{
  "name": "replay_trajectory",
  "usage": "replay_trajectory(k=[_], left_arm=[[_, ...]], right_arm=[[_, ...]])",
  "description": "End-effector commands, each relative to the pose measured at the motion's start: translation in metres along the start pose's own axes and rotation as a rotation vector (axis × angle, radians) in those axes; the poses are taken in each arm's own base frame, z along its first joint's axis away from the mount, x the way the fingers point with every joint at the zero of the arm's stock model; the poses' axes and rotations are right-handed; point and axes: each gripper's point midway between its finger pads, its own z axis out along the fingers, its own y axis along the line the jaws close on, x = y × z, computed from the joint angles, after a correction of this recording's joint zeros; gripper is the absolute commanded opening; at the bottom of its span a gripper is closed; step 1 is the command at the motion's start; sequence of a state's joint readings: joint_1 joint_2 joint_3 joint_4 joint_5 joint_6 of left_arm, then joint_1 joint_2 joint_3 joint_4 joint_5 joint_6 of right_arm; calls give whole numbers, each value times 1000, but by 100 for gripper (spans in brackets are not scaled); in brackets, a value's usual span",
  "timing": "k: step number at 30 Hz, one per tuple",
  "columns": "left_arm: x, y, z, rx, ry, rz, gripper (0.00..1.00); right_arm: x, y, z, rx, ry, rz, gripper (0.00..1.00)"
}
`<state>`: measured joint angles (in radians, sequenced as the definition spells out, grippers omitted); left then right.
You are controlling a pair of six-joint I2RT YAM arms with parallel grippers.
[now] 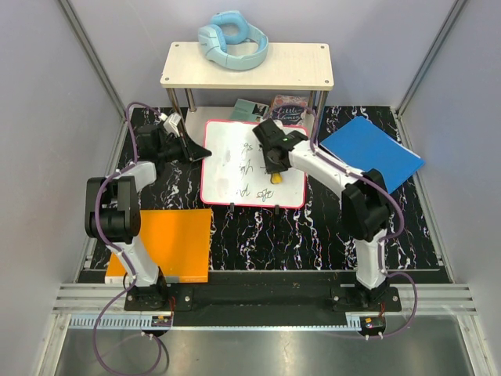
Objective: Erase the whiteboard
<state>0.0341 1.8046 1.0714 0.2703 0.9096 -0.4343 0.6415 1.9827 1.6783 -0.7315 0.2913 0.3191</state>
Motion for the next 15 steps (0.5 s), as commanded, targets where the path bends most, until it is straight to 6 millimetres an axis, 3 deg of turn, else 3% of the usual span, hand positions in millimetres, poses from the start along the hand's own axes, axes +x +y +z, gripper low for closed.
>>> replay_trajectory(k=[1,2,3,5,6,8,9,11,12,14,15], left_arm=[[5,3,11,-13,25,80,0],[10,-3,16,-2,40,86,0],[10,-3,16,-1,40,86,0],[10,-4,16,1,40,90,0],[9,-4,16,-1,38,90,0],[10,-5,16,0,39,90,0],[10,-5,16,0,39,90,0],[10,-4,16,2,41,90,0],[10,-5,16,3,40,89,0],[10,-4,16,1,41,87,0],[11,-4,16,2,41,87,0]], right_arm=[[-26,89,9,-175,-73,9,0],[-18,96,19,-168,-45,-7,0],[-31,108,13,-191,-73,-4,0],[-18,127,22,-197,-36,-34,0],[-29,137,17,-212,-61,-29,0],[-15,153,25,-213,-28,-54,0],[-23,161,21,-220,-49,-48,0],[-11,174,27,-209,-32,-75,0],[-20,178,22,-205,-62,-76,0],[-15,181,27,-179,-53,-88,0],[-23,184,22,-184,-74,-75,0]])
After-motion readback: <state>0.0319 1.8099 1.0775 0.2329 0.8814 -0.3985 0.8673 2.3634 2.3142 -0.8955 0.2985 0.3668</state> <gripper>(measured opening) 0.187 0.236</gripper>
